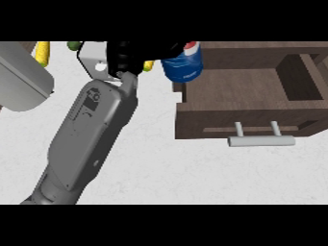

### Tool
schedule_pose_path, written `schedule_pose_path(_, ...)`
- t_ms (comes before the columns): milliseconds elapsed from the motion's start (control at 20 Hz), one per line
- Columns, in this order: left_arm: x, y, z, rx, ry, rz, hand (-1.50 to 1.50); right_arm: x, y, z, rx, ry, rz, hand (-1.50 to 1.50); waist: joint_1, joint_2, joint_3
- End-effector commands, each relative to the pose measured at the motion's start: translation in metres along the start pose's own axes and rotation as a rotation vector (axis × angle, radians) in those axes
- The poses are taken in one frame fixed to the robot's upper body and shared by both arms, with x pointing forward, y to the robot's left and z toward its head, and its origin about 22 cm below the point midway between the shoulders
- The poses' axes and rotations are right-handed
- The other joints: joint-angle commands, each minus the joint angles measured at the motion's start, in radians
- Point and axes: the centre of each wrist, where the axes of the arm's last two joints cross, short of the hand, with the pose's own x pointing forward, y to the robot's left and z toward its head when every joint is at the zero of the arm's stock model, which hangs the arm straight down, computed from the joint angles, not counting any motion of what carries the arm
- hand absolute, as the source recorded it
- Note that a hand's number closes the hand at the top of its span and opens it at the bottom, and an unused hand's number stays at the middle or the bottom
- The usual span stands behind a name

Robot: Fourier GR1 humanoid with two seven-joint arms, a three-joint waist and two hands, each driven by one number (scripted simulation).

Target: Pick up the can, place it into the drawer and close the drawer

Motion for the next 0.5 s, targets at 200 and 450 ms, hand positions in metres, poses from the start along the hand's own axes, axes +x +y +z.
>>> schedule_pose_path(200,0.009,-0.052,-0.009,0.016,-0.008,-0.028,1.50,0.001,0.010,-0.012,0.026,0.014,-0.008,-1.50,-0.011,0.002,0.000)
schedule_pose_path(450,0.020,-0.052,-0.041,-0.016,0.015,-0.042,1.50,0.005,0.017,0.000,-0.001,-0.014,-0.011,-1.50,-0.013,0.003,0.000)
